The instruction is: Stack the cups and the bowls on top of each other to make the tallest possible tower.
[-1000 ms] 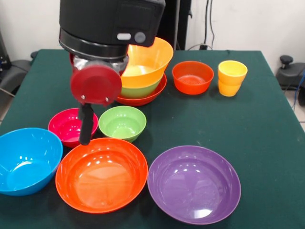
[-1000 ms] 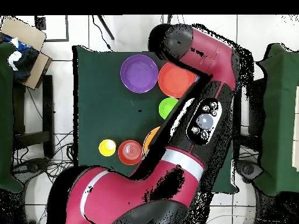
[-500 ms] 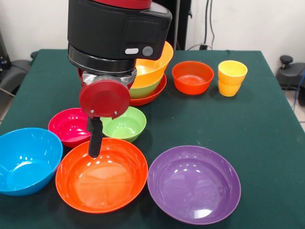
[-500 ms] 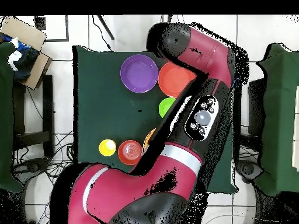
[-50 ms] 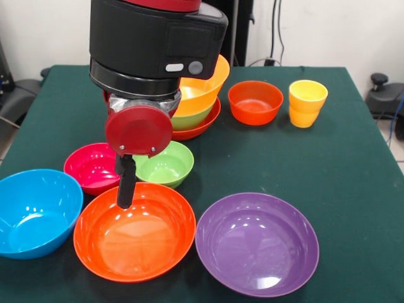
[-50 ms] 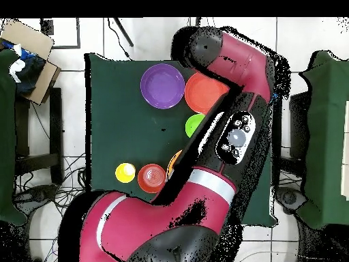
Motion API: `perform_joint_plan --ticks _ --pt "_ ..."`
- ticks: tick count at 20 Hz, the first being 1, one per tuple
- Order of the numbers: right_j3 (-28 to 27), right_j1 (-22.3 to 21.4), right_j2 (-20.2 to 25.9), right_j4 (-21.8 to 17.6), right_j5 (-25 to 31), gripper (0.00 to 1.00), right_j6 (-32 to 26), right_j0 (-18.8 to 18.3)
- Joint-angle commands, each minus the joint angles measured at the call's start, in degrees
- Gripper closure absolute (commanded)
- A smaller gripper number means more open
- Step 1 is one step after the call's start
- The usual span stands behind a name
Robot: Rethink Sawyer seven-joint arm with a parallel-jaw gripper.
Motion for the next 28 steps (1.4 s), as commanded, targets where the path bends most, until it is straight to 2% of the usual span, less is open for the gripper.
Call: perform_joint_plan --ticks 1,7,28 --pt "8.04 -1.78 6.59 -1.59 -2.15 0.00 4.85 0.97" --pt "11.08 -2.02 7.17 -2.40 -4.44 0.00 3.31 1.25" --pt "8.72 2.15 7.54 -3.57 -8.96 0.00 2.13 1.14"
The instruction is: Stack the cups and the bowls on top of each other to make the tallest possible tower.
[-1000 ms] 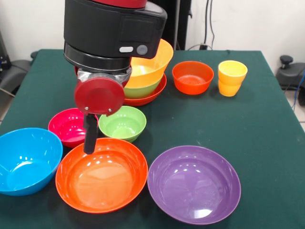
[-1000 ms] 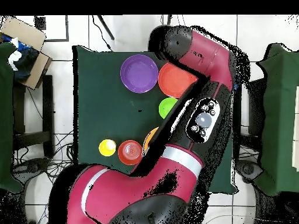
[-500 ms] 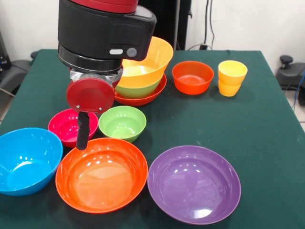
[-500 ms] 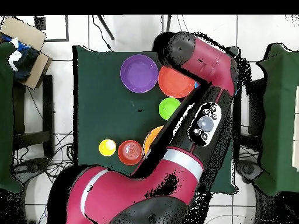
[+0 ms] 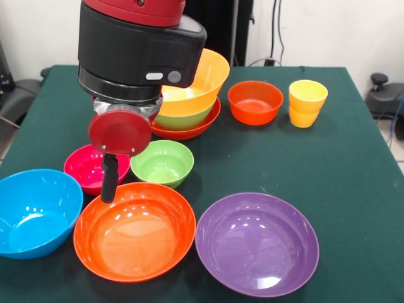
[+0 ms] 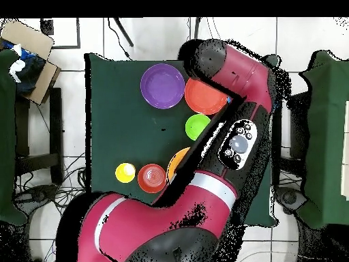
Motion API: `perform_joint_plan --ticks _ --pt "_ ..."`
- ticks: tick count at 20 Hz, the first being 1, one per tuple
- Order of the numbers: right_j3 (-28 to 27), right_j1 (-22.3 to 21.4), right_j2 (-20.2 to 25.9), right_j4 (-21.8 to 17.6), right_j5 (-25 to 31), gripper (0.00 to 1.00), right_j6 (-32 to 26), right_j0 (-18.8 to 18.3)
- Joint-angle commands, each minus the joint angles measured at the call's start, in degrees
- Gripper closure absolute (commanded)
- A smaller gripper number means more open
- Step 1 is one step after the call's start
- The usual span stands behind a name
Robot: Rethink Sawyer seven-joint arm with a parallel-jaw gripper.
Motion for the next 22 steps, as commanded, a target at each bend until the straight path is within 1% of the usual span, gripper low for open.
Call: perform_joint_plan --ticks 1,10,22 --pt "3.29 3.12 7.56 -3.23 -5.23 0.00 2.08 0.99" --pt "2.55 5.18 6.95 -3.65 -7.69 0.00 2.48 1.25" --pt "4.08 4.48 8.23 -4.08 -9.07 0.00 0.46 1.19"
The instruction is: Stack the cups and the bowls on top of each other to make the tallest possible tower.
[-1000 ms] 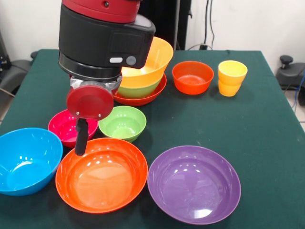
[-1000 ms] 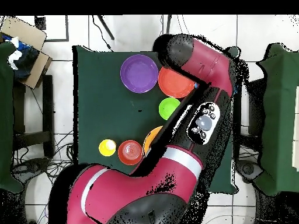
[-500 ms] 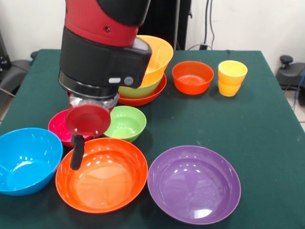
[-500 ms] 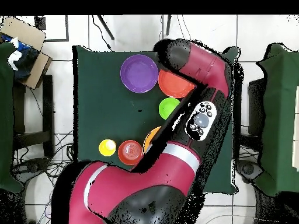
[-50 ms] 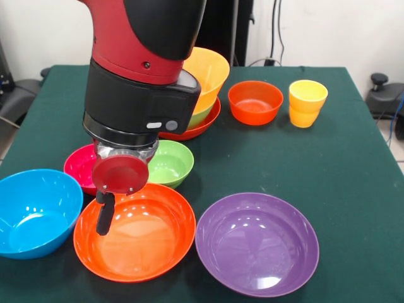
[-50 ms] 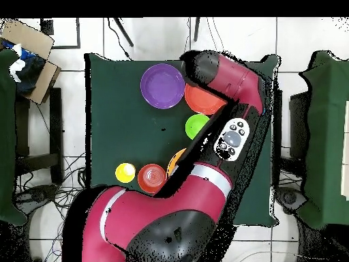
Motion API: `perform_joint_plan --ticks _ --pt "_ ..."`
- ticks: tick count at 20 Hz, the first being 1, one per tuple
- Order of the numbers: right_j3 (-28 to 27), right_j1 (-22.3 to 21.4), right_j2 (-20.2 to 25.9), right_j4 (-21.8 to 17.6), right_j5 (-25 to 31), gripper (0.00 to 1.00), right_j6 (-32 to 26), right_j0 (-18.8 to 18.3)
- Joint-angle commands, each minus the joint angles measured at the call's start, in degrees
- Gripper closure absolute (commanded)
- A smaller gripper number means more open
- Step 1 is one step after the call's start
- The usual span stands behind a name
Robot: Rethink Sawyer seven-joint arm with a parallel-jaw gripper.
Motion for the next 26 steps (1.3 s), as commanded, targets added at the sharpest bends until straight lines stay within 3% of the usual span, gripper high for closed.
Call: perform_joint_plan --ticks 1,8,20,26 --pt "4.17 0.11 8.08 -3.41 -2.05 0.00 0.30 1.11" --pt "3.97 -0.17 8.29 -2.96 -1.27 0.00 0.85 1.10" --pt "-4.77 3.09 4.99 0.35 4.99 0.00 8.15 1.34" --pt "-11.63 6.01 1.43 2.95 9.64 0.00 13.46 1.14"
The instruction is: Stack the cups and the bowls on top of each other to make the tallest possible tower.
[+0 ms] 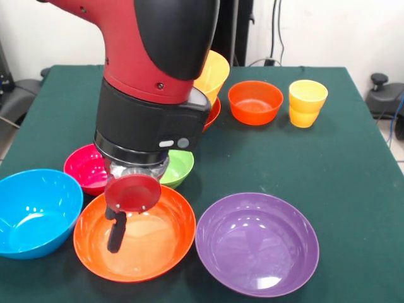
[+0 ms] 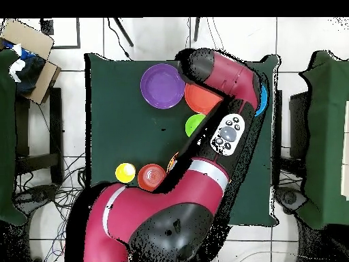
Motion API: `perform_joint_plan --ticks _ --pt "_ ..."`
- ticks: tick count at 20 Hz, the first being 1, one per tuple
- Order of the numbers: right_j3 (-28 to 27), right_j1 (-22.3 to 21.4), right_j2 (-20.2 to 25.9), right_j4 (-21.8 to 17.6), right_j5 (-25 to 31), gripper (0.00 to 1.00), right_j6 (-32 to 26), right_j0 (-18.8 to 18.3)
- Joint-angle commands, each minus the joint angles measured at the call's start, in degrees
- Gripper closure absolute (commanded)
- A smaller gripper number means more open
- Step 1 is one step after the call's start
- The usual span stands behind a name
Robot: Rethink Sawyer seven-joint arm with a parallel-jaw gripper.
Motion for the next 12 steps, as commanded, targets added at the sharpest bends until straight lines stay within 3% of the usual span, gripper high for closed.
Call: perform_joint_plan --ticks 1,12 --pt "-8.61 3.73 1.22 2.54 9.87 0.00 13.87 1.07" --pt "-6.97 3.70 0.45 3.85 8.67 0.00 11.98 1.66"
